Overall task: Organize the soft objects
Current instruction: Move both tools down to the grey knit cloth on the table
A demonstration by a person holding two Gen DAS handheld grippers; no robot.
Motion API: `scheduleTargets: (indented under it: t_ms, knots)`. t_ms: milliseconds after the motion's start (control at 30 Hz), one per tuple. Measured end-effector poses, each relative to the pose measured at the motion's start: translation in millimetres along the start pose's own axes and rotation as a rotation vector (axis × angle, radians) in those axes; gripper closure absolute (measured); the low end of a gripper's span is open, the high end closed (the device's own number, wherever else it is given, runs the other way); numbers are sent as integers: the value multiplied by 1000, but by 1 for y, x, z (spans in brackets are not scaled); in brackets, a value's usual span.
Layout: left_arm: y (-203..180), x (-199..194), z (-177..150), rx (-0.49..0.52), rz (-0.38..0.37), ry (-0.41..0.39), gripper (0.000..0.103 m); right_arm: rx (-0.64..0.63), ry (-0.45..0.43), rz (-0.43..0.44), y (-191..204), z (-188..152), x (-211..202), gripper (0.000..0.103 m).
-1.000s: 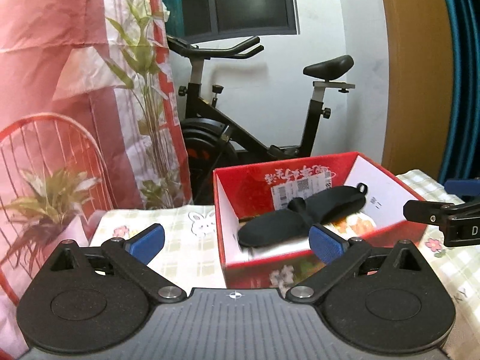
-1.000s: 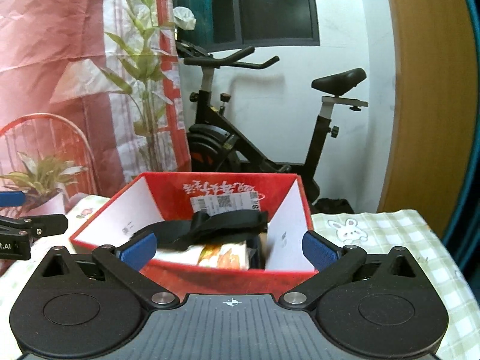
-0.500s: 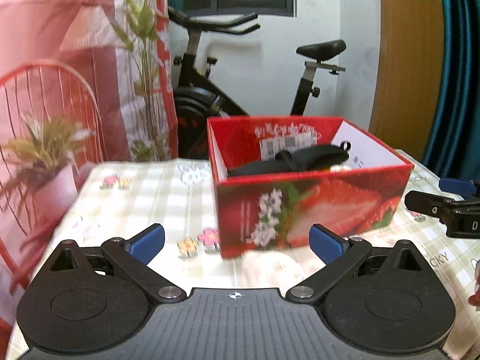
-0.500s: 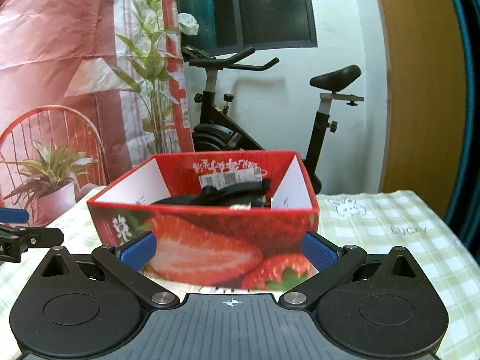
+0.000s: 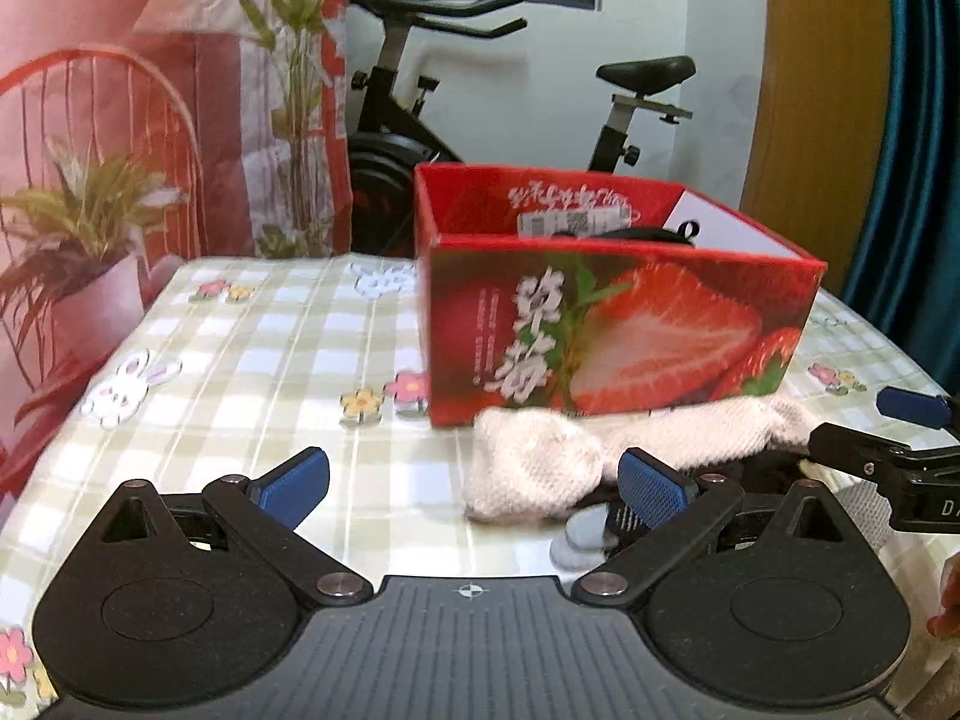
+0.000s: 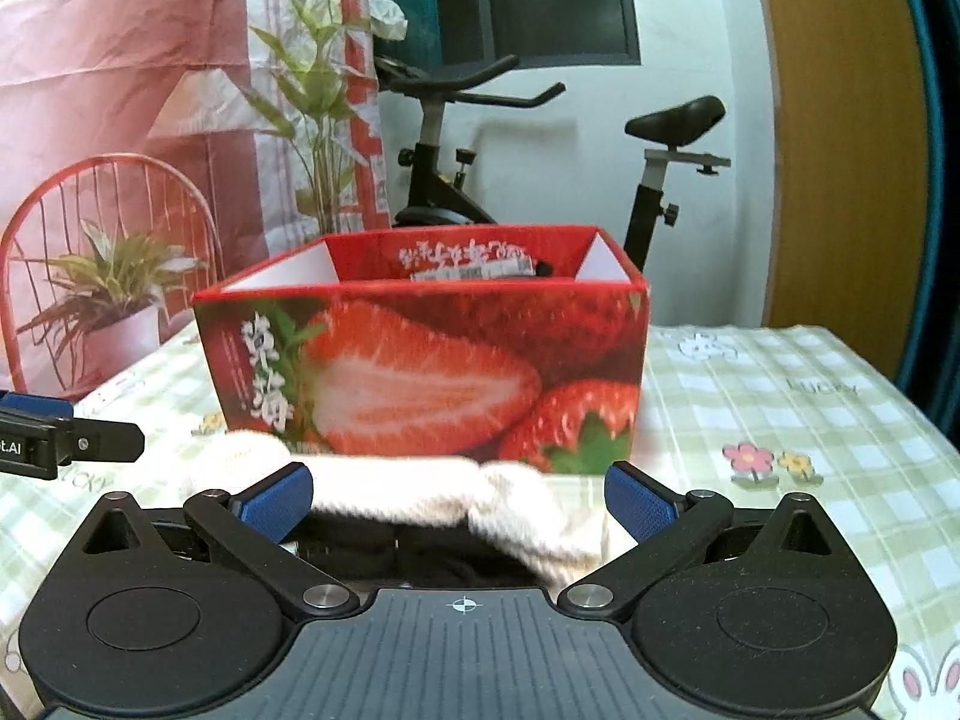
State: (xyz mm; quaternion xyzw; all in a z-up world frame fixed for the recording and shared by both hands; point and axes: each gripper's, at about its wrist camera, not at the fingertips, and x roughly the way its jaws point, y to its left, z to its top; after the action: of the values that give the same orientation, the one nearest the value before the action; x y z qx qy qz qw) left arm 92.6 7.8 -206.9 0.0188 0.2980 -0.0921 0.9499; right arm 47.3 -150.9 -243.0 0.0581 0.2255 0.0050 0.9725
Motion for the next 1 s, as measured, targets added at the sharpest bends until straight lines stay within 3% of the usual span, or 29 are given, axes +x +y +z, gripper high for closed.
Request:
scheduleTargets:
  t_ms: [233, 800, 1000]
  knots:
    - [9, 9, -18, -58, -28, 87, 0, -13, 65, -13, 2, -21, 3, 0]
    - [3, 28, -40, -50, -46, 236, 0, -42, 171, -58, 1, -32, 15, 0]
    - [4, 31, -42, -55, -47, 248, 0, -49, 206, -60, 1, -35, 19, 0]
